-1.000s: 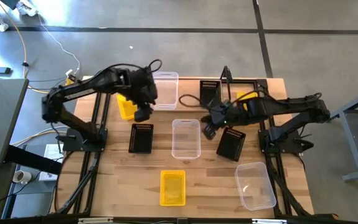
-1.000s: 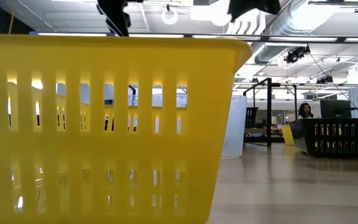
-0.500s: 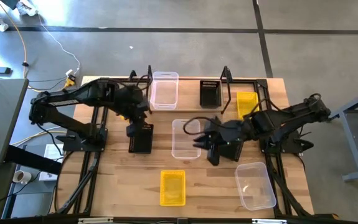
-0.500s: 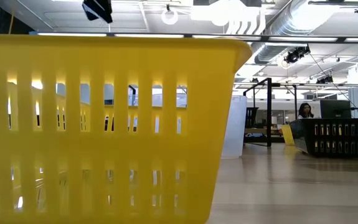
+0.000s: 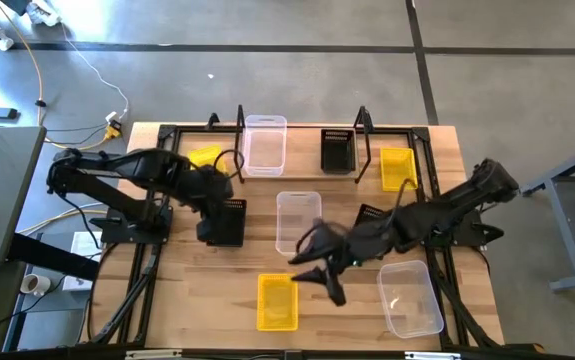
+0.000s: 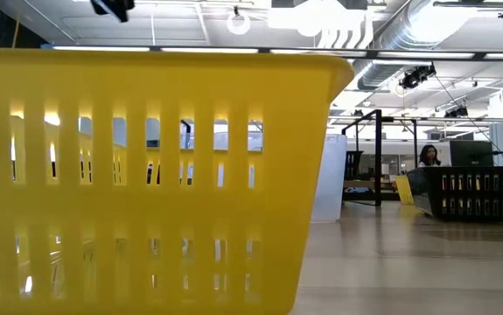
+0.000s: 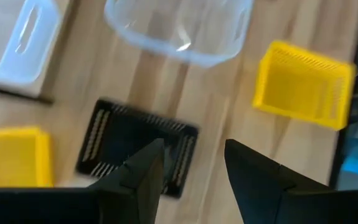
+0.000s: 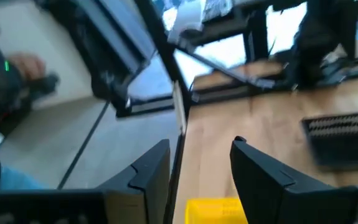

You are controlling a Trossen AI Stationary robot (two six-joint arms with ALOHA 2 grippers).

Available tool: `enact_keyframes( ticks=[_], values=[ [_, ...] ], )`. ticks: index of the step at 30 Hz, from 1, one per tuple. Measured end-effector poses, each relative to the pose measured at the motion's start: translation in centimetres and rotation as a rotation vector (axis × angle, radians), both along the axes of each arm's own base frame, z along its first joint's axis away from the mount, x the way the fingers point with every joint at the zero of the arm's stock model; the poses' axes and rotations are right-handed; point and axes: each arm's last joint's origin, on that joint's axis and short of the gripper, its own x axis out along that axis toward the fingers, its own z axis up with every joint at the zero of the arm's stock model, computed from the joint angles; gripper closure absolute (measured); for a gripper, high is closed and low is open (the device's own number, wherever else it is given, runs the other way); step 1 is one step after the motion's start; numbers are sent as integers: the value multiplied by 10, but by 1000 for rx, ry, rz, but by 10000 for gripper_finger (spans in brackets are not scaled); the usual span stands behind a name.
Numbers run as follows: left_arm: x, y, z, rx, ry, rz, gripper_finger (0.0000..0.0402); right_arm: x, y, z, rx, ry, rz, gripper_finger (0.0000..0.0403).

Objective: Stack baskets on shelf by color
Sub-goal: Put the bottom yellow bin on the shelf

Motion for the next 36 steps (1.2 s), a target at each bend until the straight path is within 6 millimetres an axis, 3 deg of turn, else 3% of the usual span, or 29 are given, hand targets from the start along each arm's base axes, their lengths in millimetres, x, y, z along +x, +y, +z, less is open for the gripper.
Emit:
enact_keyframes(
  ticks=[12, 23, 30, 36],
  values=[
    [-17, -19, -5, 86, 146, 98, 243, 29, 59, -84, -134, 183, 188, 250],
    [-19, -27, -5, 116, 129, 117, 243, 45, 84, -136, -201, 225, 248, 250],
    [-18, -26, -5, 151, 121, 127, 243, 53, 86, -153, -192, 242, 233, 250],
    [-18, -26, -5, 161, 119, 131, 243, 64, 82, -134, -145, 193, 208, 250]
  ],
)
